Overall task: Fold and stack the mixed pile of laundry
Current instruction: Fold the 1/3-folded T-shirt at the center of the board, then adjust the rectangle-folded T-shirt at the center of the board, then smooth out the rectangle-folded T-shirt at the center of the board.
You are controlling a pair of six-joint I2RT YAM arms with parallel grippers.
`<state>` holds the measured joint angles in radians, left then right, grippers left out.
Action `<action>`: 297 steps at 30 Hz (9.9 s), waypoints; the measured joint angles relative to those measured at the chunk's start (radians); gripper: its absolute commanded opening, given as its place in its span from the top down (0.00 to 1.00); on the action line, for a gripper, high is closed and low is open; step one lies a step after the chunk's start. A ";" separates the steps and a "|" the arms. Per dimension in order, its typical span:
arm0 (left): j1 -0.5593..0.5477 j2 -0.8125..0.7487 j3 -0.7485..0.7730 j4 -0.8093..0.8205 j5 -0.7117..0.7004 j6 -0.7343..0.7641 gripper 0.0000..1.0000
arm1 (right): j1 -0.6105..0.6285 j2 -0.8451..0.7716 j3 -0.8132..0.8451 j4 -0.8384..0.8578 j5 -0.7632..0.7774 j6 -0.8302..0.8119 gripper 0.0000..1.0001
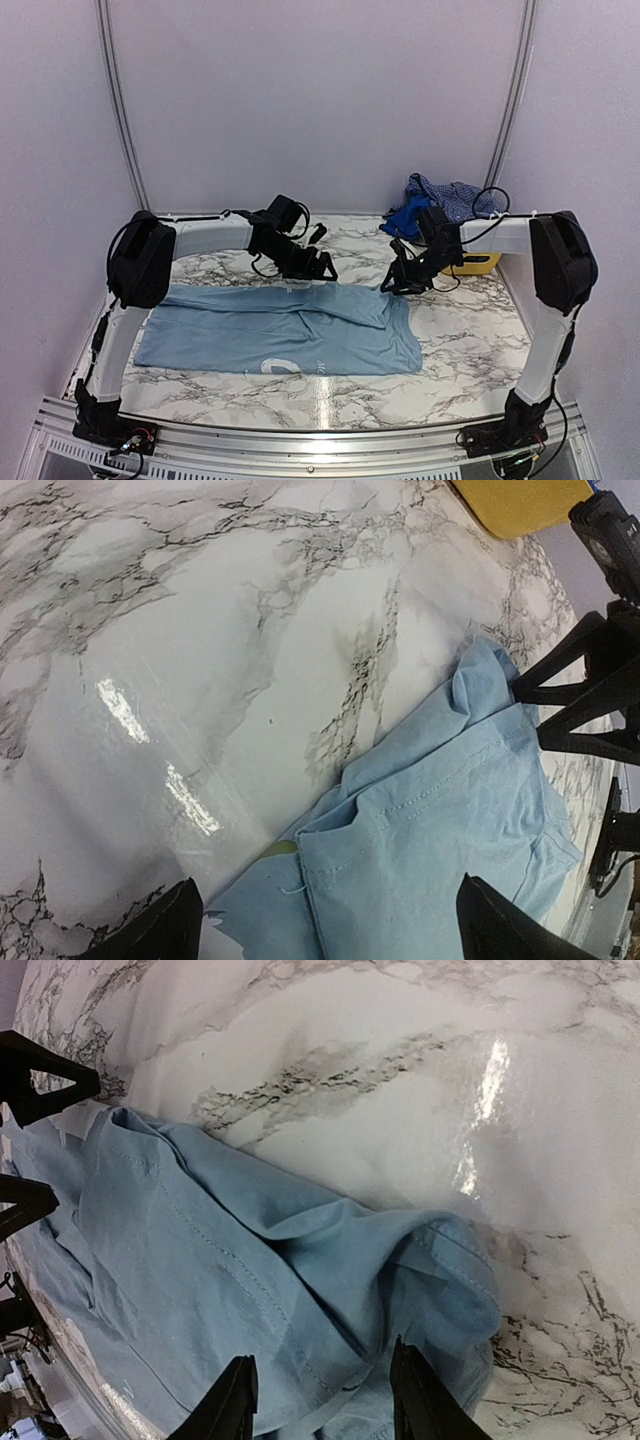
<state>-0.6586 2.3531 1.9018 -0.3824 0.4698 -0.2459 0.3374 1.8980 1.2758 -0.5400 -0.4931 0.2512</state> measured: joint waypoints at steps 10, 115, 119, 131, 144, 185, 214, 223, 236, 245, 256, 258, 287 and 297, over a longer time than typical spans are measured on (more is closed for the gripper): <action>-0.015 0.066 0.063 -0.010 0.011 -0.006 0.28 | 0.000 0.018 -0.004 0.001 -0.019 0.011 0.76; -0.063 -0.084 -0.071 0.017 0.025 0.147 1.00 | 0.068 0.000 0.036 0.014 0.009 0.006 1.00; -0.063 -0.150 -0.145 0.022 0.018 0.171 1.00 | 0.085 -0.104 -0.030 0.017 -0.019 0.005 1.00; -0.107 -0.403 -0.462 0.100 0.029 0.329 1.00 | 0.185 -0.261 -0.301 0.098 -0.128 -0.003 1.00; -0.148 -0.642 -0.788 0.148 -0.178 0.396 0.02 | 0.260 -0.318 -0.342 0.037 -0.155 -0.079 0.44; 0.518 -0.825 -0.889 0.097 -0.386 -0.187 0.05 | 0.017 0.134 0.121 0.000 0.073 0.031 0.94; 0.581 -0.760 -0.928 0.037 -0.208 -0.142 0.66 | -0.058 0.079 0.115 -0.034 0.127 0.031 0.61; 0.521 -0.704 -0.893 0.024 -0.240 -0.122 0.73 | 0.133 -0.031 0.208 -0.036 0.127 -0.040 0.60; 0.594 -0.673 -0.866 0.014 -0.216 -0.196 0.72 | 0.454 0.378 0.659 -0.103 0.121 -0.253 0.58; 0.594 -0.643 -0.865 0.013 -0.196 -0.200 0.72 | 0.487 0.471 0.726 -0.179 0.188 -0.315 0.56; 0.594 -0.640 -0.865 0.013 -0.190 -0.203 0.72 | 0.489 0.479 0.741 -0.232 0.236 -0.381 1.00; 0.595 -0.640 -0.865 0.013 -0.190 -0.205 0.72 | 0.491 0.479 0.739 -0.238 0.238 -0.390 1.00; 0.600 -0.624 -0.952 0.038 -0.243 -0.194 0.82 | 0.482 0.451 0.800 -0.220 0.182 -0.274 0.77; 0.615 -0.673 -0.953 -0.001 -0.237 -0.175 0.78 | 0.487 0.505 0.704 -0.188 0.201 -0.246 0.81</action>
<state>-0.0437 1.6802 0.9493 -0.3832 0.2333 -0.4210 0.8246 2.4035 1.9797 -0.7277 -0.2916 0.0055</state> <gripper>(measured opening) 0.201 0.200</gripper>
